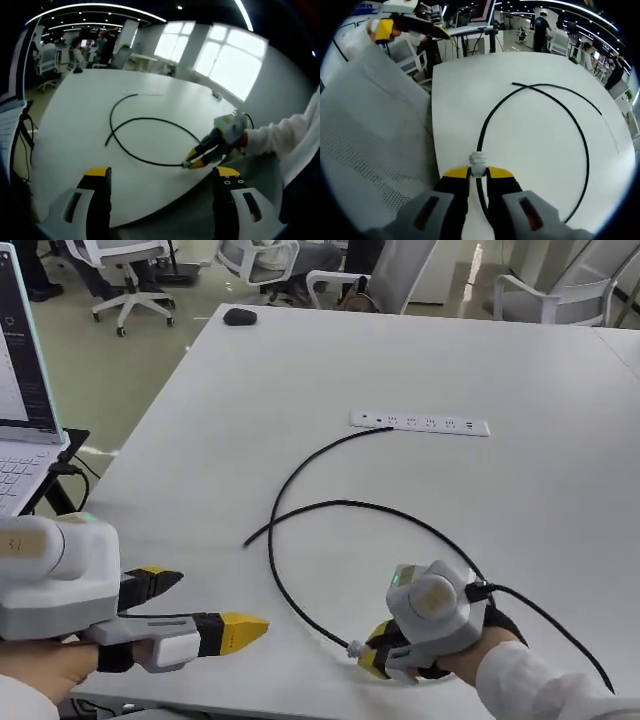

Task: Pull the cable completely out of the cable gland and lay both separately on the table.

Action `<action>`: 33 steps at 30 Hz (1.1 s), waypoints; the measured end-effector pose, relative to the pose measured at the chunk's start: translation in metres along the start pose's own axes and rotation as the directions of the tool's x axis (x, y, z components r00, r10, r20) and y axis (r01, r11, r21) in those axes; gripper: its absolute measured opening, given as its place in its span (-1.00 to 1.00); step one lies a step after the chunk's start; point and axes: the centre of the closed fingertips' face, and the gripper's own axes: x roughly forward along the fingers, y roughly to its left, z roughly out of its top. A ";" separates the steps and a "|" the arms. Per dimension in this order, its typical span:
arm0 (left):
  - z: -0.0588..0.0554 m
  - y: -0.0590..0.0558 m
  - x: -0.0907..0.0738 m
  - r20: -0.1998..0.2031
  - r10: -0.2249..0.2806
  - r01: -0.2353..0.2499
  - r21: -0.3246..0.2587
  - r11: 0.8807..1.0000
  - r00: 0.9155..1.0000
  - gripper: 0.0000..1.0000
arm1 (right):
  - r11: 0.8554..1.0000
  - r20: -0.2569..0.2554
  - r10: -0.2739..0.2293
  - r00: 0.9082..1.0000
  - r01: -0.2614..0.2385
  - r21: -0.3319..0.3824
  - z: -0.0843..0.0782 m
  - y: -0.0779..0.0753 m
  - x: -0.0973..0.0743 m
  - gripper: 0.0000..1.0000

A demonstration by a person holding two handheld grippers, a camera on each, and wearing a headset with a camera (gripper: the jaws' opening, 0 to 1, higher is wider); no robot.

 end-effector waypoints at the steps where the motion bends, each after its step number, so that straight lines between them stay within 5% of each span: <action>1: 0.003 -0.002 0.001 0.003 -0.007 0.007 0.010 1.000 1.000 0.65 | 1.000 0.007 -0.002 1.000 0.002 -0.007 0.003 -0.001 -0.005 -0.78; 11: 0.027 -0.027 0.011 0.025 -0.092 0.089 0.106 0.990 0.995 0.53 | 0.988 0.054 -0.062 0.997 0.069 -0.138 0.034 -0.009 -0.065 -0.78; 17: 0.047 -0.048 0.016 0.038 -0.168 0.159 0.178 0.971 0.985 0.47 | 0.976 0.116 -0.083 0.990 0.104 -0.193 0.055 -0.003 -0.099 -0.79; 23: 0.069 -0.078 0.019 0.078 -0.296 0.272 0.228 0.935 0.952 0.28 | 0.961 0.178 -0.064 0.982 0.109 -0.254 0.074 0.012 -0.125 -0.79; 28: 0.075 -0.091 0.022 0.072 -0.349 0.320 0.257 0.912 0.935 0.17 | 0.953 0.231 -0.050 0.972 0.115 -0.279 0.089 0.022 -0.142 -0.79; 31: 0.074 -0.105 0.020 0.041 -0.414 0.381 0.313 0.870 0.910 0.04 | 0.939 0.273 -0.045 0.961 0.134 -0.316 0.101 0.028 -0.152 -0.80; 33: 0.076 -0.112 0.019 0.039 -0.439 0.404 0.326 0.855 0.898 -0.01 | 0.931 0.294 -0.039 0.955 0.141 -0.336 0.106 0.032 -0.158 -0.80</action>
